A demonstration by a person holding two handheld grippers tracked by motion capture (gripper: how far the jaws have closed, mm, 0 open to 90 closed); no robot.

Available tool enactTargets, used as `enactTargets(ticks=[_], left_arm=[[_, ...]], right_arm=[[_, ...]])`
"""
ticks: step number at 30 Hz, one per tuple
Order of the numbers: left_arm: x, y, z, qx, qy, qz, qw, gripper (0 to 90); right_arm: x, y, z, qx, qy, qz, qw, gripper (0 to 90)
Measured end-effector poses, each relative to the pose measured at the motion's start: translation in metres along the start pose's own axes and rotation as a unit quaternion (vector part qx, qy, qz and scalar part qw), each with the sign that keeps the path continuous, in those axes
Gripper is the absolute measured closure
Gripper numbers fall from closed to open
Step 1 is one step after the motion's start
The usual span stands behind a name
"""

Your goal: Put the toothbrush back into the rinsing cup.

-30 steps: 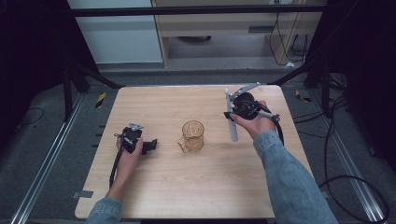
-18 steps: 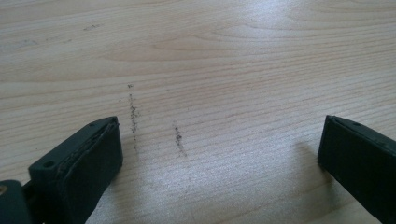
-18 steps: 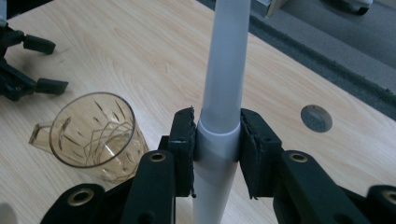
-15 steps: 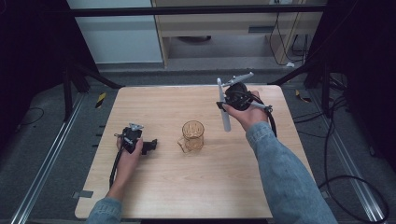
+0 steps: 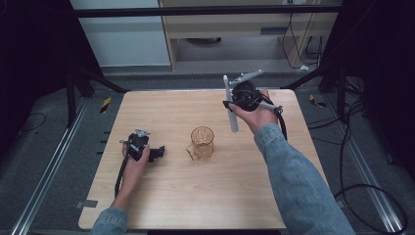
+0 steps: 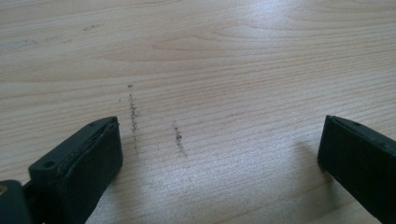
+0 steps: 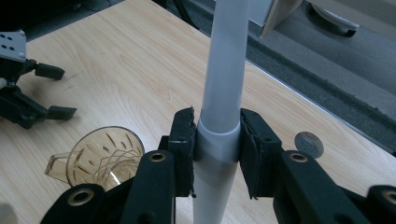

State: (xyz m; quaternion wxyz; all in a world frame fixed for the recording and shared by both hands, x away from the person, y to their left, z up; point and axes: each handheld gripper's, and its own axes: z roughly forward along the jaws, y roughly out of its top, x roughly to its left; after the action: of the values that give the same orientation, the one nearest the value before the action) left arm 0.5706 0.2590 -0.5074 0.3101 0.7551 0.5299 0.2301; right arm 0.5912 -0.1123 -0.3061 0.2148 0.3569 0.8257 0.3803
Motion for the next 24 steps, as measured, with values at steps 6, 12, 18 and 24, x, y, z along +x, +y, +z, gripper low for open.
enactTargets(ticks=[6, 12, 18, 24], left_arm=[[0.000, 0.000, 0.000, 0.000, 0.000, 0.000, 1.0000, 0.0], [0.000, 0.000, 0.000, 0.000, 0.000, 0.000, 1.0000, 0.0], [0.000, 0.000, 0.000, 0.000, 0.000, 0.000, 1.0000, 0.0], [0.000, 0.000, 0.000, 0.000, 0.000, 0.000, 1.0000, 0.0]], right_arm=[[0.002, 0.005, -0.003, -0.002, 0.000, -0.003, 1.0000, 68.0], [0.005, 0.008, -0.003, -0.004, 0.001, -0.007, 1.0000, 68.0], [0.009, 0.014, -0.006, -0.011, 0.002, -0.010, 0.9999, 68.0], [0.013, 0.021, -0.008, -0.026, 0.002, -0.009, 0.9996, 68.0]])
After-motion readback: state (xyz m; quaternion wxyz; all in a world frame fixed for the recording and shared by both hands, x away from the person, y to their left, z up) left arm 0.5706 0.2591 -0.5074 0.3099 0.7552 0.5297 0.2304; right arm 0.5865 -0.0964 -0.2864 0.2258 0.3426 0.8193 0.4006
